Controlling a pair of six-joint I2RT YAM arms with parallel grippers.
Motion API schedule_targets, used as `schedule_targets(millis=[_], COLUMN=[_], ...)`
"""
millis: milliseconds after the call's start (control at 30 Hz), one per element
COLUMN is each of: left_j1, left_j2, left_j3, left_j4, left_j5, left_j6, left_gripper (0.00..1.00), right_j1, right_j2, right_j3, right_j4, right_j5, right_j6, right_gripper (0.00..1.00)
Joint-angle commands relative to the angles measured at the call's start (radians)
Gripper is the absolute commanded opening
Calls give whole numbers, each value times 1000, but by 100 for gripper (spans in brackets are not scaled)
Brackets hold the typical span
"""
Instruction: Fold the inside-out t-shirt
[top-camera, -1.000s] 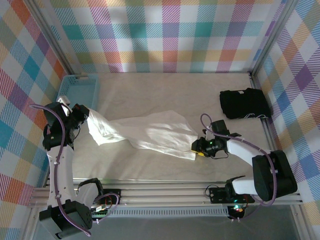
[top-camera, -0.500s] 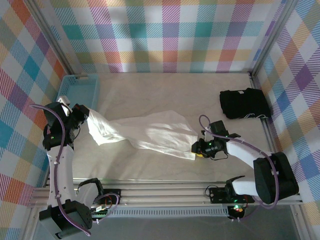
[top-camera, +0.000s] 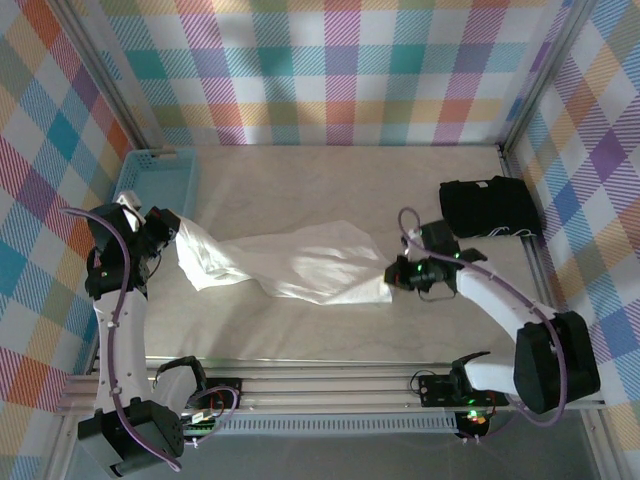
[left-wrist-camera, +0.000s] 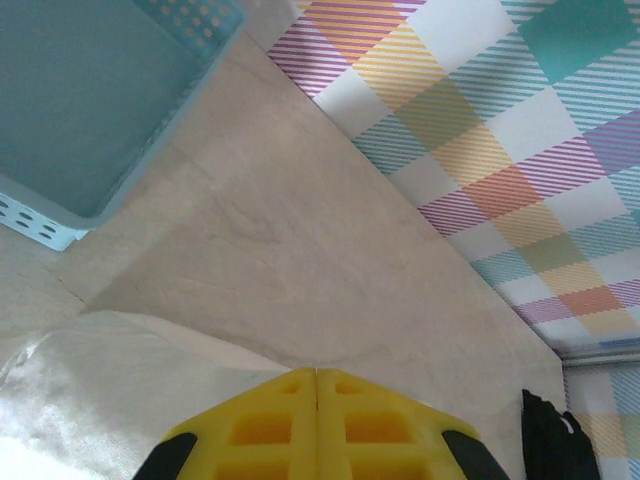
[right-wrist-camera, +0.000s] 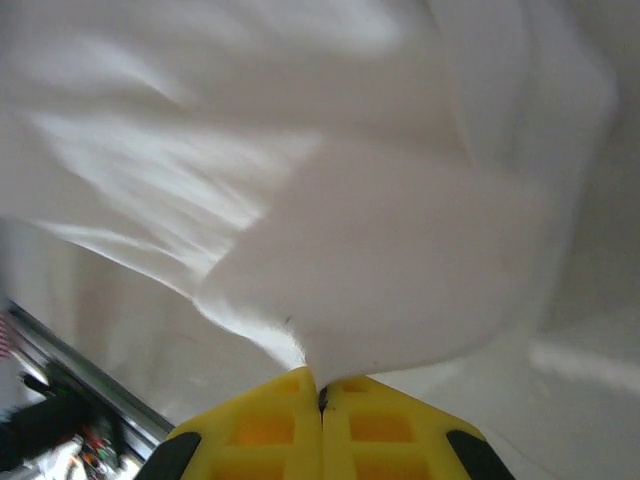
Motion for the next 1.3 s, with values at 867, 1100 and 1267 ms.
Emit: schedule_targets(millis=[867, 1100, 1267], left_j1=[-80, -183, -183], left_j2=[296, 329, 211], left_j3=[952, 931, 942], left_j4=[-264, -233, -213], left_j5=[-268, -287, -275], left_j6=[94, 129, 114], left_gripper=[0, 0, 0], right_j1=[-341, -340, -341], right_j2=[-21, 18, -65], right_j3=[1029, 1006, 1022], right_j4=[-125, -90, -111], right_j5=[46, 13, 27], right_j6=[-125, -116, -136], right_gripper=[0, 0, 0])
